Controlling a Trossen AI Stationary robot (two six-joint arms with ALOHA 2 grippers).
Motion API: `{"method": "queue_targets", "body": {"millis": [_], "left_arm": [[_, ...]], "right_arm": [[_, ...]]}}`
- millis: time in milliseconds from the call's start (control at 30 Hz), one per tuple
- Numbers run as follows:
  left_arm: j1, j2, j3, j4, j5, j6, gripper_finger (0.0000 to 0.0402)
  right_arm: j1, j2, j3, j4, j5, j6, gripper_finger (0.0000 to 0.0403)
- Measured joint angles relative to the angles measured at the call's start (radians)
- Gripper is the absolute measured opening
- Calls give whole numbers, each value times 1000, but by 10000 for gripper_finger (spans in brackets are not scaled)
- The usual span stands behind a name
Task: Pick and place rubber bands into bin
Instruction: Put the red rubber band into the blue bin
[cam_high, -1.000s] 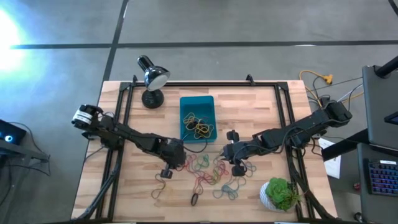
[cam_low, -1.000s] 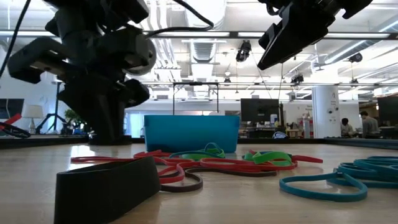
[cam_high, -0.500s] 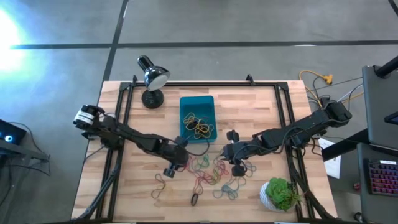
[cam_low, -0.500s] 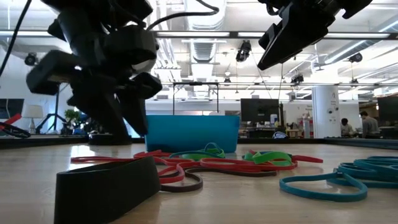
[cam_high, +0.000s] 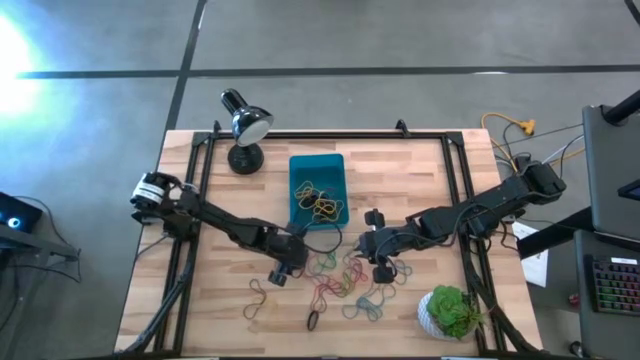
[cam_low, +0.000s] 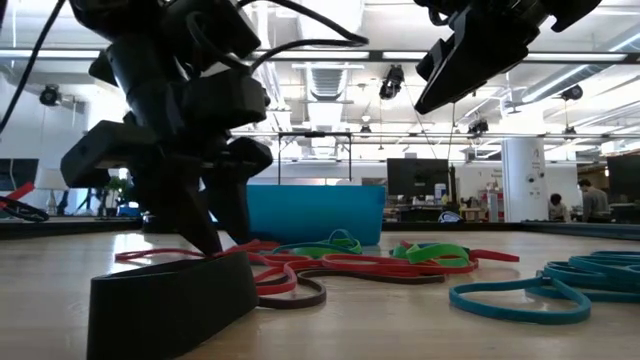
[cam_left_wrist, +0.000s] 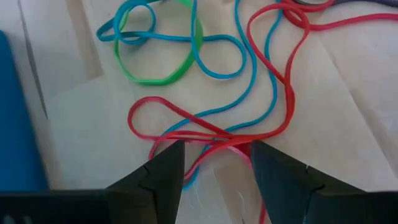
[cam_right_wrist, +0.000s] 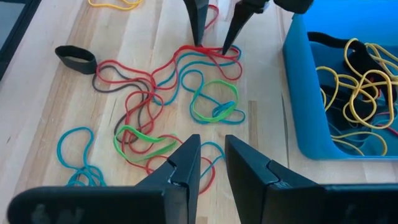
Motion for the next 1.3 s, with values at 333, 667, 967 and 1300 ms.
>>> {"method": "queue_targets", "body": {"millis": [333, 667, 967, 1300], "left_arm": [[7, 2, 6, -9, 8, 5, 140], [11, 5, 7, -24, 12, -1, 43], [15, 4, 7, -25, 26, -2, 3], [17, -19, 13, -68, 15, -5, 0]], "right_arm": [[0, 0, -1, 1, 0, 1, 68], [0, 0, -1, 0, 0, 1, 68], [0, 0, -1, 0, 0, 1, 68], [0, 0, -14, 1, 0, 16, 68]]}}
